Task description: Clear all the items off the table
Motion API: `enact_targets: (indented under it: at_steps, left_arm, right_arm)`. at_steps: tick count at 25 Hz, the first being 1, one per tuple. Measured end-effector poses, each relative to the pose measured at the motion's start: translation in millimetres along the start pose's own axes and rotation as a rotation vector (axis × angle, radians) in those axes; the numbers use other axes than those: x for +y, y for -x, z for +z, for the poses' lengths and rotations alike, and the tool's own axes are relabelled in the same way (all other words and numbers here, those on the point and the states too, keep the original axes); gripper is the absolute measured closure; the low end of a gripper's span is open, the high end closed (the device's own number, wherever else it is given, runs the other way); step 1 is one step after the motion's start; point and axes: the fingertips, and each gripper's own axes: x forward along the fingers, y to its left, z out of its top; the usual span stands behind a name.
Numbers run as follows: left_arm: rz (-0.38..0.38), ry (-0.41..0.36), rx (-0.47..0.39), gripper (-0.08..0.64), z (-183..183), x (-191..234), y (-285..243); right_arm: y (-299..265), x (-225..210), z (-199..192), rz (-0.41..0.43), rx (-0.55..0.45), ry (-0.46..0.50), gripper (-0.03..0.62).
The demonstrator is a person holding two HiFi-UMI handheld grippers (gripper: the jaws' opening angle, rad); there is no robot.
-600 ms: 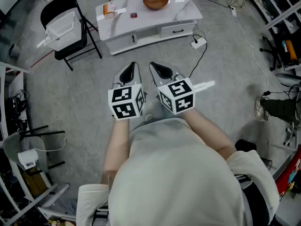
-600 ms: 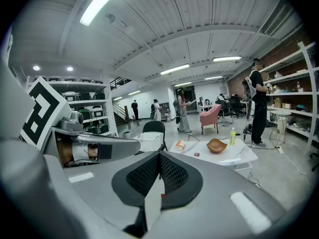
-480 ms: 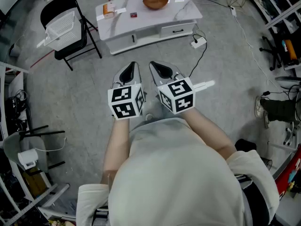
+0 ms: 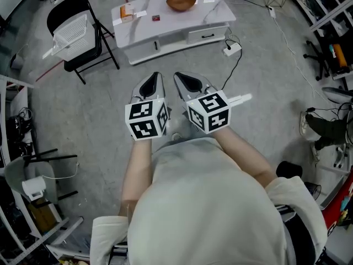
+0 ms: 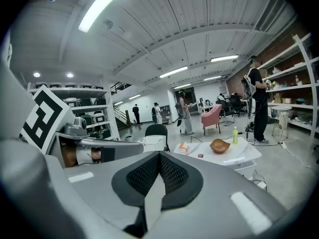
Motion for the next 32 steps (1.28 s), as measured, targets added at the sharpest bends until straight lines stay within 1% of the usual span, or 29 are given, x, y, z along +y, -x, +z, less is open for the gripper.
enact_targets:
  at_steps: [3,6,9,12,14,17,23,32]
  left_arm:
    - [-0.008,-0.004,-0.007,0.551,2,0,3]
    - [-0.026,0.008,-0.012,0.551,3,-1,6]
    - [-0.026,0.002,-0.007,0.551,1,2,9]
    - [-0.048,0.0,-0.003,0.551,-3,3,11]
    - [-0.056,0.001,0.0,0.551,-5,2,11]
    - [-0.05,-0.002,0.006,0.551,-4,4,6]
    - [-0.023,0.005,0.004,0.551,4,12,-13]
    - [0.029,0.05,-0.011,0.551,24,39,-56]
  right_arm:
    - [0,5,2,-0.003,-0.001,0.011,0.597]
    - [0,5,3,-0.033,-0.01,0.021,0.597]
    - [-3,7,3,-0.05,-0.016,0.026,0.597]
    - [-5,12,-4,-0.039,0.009,0.007,0.595]
    - [-6,13,-8,-0.037,0.03,0.013,0.584]
    - [-10,11,-8,-0.031,0.044,0.018,0.584]
    - [-27,-4,3,-0.022,0.025,0.012,0.592]
    - [-67,-35,24,-0.002,0.014,0.004,0.592]
